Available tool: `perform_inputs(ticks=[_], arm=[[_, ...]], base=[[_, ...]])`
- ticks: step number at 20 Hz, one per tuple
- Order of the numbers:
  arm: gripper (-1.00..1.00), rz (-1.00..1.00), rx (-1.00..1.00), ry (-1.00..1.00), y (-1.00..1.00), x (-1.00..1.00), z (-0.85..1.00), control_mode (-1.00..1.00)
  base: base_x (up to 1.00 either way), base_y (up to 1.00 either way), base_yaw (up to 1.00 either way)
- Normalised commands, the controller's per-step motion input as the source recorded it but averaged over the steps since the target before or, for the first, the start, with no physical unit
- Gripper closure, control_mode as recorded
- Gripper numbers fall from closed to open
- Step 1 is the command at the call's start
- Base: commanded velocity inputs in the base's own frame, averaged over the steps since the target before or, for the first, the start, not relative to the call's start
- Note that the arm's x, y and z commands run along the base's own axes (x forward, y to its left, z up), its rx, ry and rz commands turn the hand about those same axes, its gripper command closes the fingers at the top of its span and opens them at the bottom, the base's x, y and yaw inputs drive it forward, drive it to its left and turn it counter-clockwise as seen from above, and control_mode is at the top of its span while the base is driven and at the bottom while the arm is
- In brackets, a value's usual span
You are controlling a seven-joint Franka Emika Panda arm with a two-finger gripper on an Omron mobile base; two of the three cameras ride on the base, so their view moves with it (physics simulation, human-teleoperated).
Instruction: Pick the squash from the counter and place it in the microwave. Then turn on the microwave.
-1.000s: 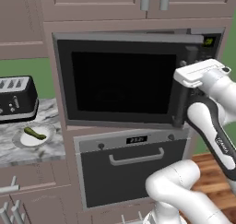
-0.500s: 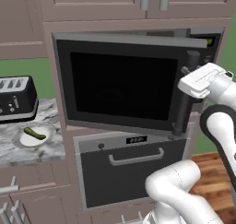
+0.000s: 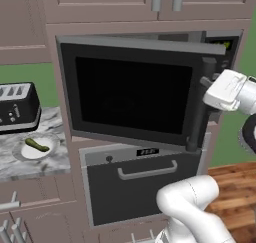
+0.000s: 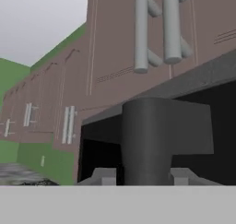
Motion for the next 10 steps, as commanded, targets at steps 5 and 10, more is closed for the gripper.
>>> perform_inputs(ticks=[5, 10], arm=[[1.00, 0.15, -0.03, 0.00, 0.47, -0.55, 0.00, -1.00], [1.00, 0.12, -0.03, 0.00, 0.45, -0.54, 0.00, -1.00]], base=[[0.00, 0.00, 0.00], [0.00, 0.00, 0.00]])
